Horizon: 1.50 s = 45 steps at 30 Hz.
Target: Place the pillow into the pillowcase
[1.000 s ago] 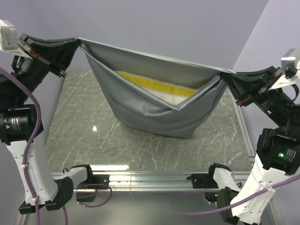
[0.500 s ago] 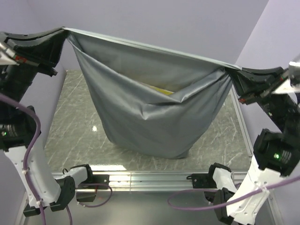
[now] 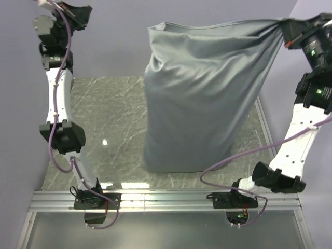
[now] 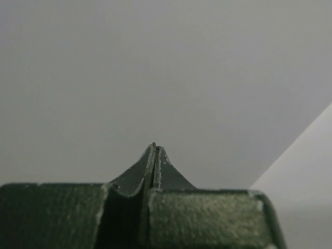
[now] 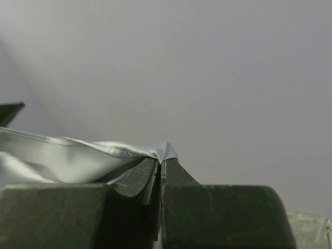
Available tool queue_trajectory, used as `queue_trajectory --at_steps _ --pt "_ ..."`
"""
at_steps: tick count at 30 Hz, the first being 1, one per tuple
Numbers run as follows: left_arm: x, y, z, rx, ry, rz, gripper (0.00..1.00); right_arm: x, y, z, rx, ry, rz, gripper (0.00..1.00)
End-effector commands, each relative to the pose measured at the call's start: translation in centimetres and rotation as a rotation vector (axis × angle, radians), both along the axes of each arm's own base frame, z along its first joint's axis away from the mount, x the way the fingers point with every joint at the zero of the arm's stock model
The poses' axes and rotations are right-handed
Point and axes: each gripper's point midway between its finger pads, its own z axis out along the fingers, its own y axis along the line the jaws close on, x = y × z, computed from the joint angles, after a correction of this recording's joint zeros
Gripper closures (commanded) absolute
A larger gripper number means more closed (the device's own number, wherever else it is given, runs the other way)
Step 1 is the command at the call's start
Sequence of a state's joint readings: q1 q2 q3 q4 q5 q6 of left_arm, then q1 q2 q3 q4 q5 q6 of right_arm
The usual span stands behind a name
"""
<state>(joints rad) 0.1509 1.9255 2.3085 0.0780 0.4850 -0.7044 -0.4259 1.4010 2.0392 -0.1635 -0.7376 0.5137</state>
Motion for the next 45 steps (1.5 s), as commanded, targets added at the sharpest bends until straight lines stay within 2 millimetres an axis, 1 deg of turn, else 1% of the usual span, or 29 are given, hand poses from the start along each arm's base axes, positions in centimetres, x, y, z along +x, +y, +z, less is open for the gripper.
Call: queue_trajectory --at_steps 1,3,5,6,7,9,10,12,13,15,16,17,19,20,22,23,27,28,30,31,32,33,36,38,39,41,42,44,45 --pt "-6.7 -2.4 9.8 -0.025 -0.277 -0.009 0.99 -5.4 0.5 9.9 -0.023 -0.312 -0.092 1.0" --pt "-8.2 -3.8 9.7 -0.011 -0.283 -0.077 0.94 -7.8 1.6 12.7 -0.044 -0.408 -0.085 1.0" --pt "-7.0 -4.0 6.5 -0.007 -0.184 -0.094 0.71 -9.6 2.8 13.8 -0.051 -0.448 -0.053 1.0" --pt "-8.8 -4.8 6.5 0.021 -0.183 -0.124 0.62 -10.7 3.6 14.3 -0.063 -0.482 -0.023 1.0" --pt "-7.8 -4.8 3.6 0.054 -0.123 -0.123 0.49 -12.6 5.3 14.5 -0.064 -0.489 0.038 1.0" --pt "-9.8 -5.1 2.5 0.104 -0.09 -0.124 0.41 -13.5 7.2 13.9 -0.053 -0.483 0.117 1.0" --pt "-9.1 -5.2 -0.8 0.134 -0.028 -0.13 0.36 -15.5 8.5 13.9 -0.074 -0.51 0.141 1.0" --pt "-10.9 -5.1 -2.2 0.157 0.008 -0.14 0.34 -14.3 9.6 12.0 -0.046 -0.445 0.19 1.0" --pt "-10.8 -5.1 -4.6 0.159 0.07 -0.168 0.31 -14.9 11.7 11.2 -0.04 -0.434 0.277 1.0" --pt "-11.5 -4.1 -7.3 0.148 0.163 -0.174 0.28 -11.5 13.3 7.5 -0.009 -0.297 0.336 1.0" --pt "-12.1 -4.1 -8.1 0.163 0.183 -0.199 0.26 -11.8 15.9 6.0 0.019 -0.251 0.443 1.0" --pt "-12.3 -3.4 -8.9 0.17 0.206 -0.183 0.24 -8.3 17.3 1.2 0.045 -0.114 0.474 1.0" --pt "-13.4 -2.4 -11.3 0.175 0.282 -0.156 0.22 -7.7 21.4 -3.6 0.052 0.002 0.591 1.0" --pt "-14.0 -1.5 -12.1 0.176 0.307 -0.152 0.22 -6.2 23.5 -8.8 0.041 0.126 0.627 1.0" --pt "-15.2 -0.4 -14.3 0.165 0.38 -0.122 0.21 -5.5 26.6 -13.7 0.004 0.224 0.674 1.0" --pt "-15.8 0.5 -15.0 0.16 0.404 -0.112 0.21 -6.7 29.6 -16.7 -0.022 0.287 0.752 1.0" --pt "-17.6 2.8 -18.0 0.166 0.488 -0.063 0.21 -6.4 37.1 -23.5 -0.131 0.407 0.849 1.0" --pt "-17.9 3.8 -18.4 0.159 0.504 -0.039 0.21 -6.2 38.4 -23.1 -0.15 0.389 0.861 1.0" --pt "-18.5 4.4 -19.6 0.16 0.547 -0.039 0.2 -5.2 41.5 -26.1 -0.209 0.449 0.884 0.7" --pt "-18.7 5.2 -20.0 0.164 0.559 -0.022 0.19 -5.1 42.2 -24.0 -0.203 0.408 0.907 0.53" --pt "-19.0 5.4 -20.9 0.161 0.6 -0.019 0.19 -4.9 42.5 -24.2 -0.218 0.43 0.911 0.18" --pt "-19.1 5.9 -21.0 0.206 0.594 -0.002 0.18 -4.9 42.7 -23.6 -0.228 0.414 0.914 0.04" --pt "-19.8 5.5 -22.0 0.275 0.594 -0.064 0.1 -6.4 40.4 -20.5 -0.286 0.322 0.887 0.03" --pt "-19.7 4.0 -22.7 0.311 0.575 -0.134 0.1 -6.5 38.0 -22.2 -0.385 0.337 0.798 0.02" --pt "-19.7 3.1 -23.9 0.355 0.59 -0.164 0.1 -7.3 36.1 -21.4 -0.408 0.311 0.758 0.02" --pt "-18.9 -0.1 -26.2 0.471 0.603 -0.226 0.1 -6.4 32.2 -26.5 -0.559 0.404 0.649 0.02" --pt "-18.7 -1.2 -28.2 0.521 0.624 -0.247 0.1 -6.4 30.0 -27.6 -0.602 0.43 0.592 0.02" --pt "-17.6 -3.7 -31.4 0.562 0.662 -0.273 0.1 -5.8 24.7 -34.0 -0.712 0.61 0.499 0.02" --pt "-17.3 -4.4 -32.2 0.575 0.67 -0.291 0.11 -5.8 22.6 -35.3 -0.73 0.654 0.457 0.02"
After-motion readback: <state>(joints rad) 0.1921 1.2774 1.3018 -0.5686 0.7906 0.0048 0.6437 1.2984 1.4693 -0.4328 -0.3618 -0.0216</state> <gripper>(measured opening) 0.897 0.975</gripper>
